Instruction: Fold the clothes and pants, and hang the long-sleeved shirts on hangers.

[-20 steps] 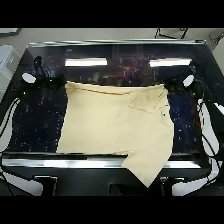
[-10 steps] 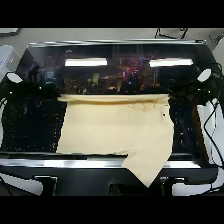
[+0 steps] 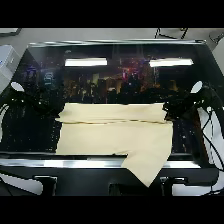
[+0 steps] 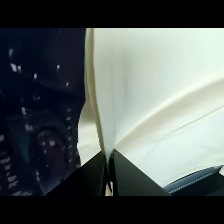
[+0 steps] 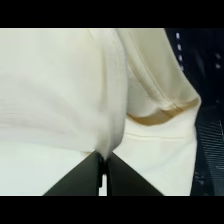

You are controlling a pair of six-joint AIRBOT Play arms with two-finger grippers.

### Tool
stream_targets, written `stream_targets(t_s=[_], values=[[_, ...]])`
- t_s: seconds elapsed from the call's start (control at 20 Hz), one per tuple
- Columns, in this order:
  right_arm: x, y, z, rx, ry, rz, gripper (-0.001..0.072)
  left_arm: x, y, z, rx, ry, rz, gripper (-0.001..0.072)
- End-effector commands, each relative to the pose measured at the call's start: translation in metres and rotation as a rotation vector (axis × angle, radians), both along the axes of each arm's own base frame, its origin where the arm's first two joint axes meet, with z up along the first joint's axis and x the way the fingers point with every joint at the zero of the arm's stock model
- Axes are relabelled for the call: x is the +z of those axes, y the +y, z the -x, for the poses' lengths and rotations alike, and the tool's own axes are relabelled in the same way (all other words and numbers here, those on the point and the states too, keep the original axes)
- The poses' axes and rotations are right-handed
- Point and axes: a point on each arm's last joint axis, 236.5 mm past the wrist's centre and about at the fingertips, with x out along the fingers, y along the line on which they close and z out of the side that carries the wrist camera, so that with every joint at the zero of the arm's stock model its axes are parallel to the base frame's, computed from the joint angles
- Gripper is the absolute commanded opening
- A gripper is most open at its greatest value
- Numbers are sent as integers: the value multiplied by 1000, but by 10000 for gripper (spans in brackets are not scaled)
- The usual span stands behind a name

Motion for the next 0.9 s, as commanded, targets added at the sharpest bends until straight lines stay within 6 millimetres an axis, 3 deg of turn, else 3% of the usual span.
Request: stream_targets(t_s=[0.0, 0.1, 0.15, 0.2, 0.25, 0.35, 0.5, 0.65, 0.85], values=[[-3, 1, 3, -8, 10, -1, 34, -10, -1, 9, -8, 41, 10, 24], [-3, 0, 2, -15, 6, 3, 35, -10, -1, 8, -8, 42, 10, 33], [-3, -1, -2, -21, -8, 6, 78, -8, 1, 6, -4, 35, 9, 155], [3, -2, -4, -35, -12, -10, 328, -3, 3, 7, -4, 35, 12, 353], [13, -3, -6, -32, -19, -49, 486, 5, 8, 8, -8, 39, 18, 502], [33, -18, 5, -46, 18, -98, 518, 23, 21, 12, 7, 34, 24, 511], [39, -44, 51, -57, 118, -84, 519, 30, 38, 40, 50, 48, 0, 508], [19, -54, 100, -15, 175, 5, 560, 2, 29, 102, 86, 90, 6, 498], [7, -42, 125, -8, 191, -12, 559, -28, 10, 168, 87, 113, 26, 498]])
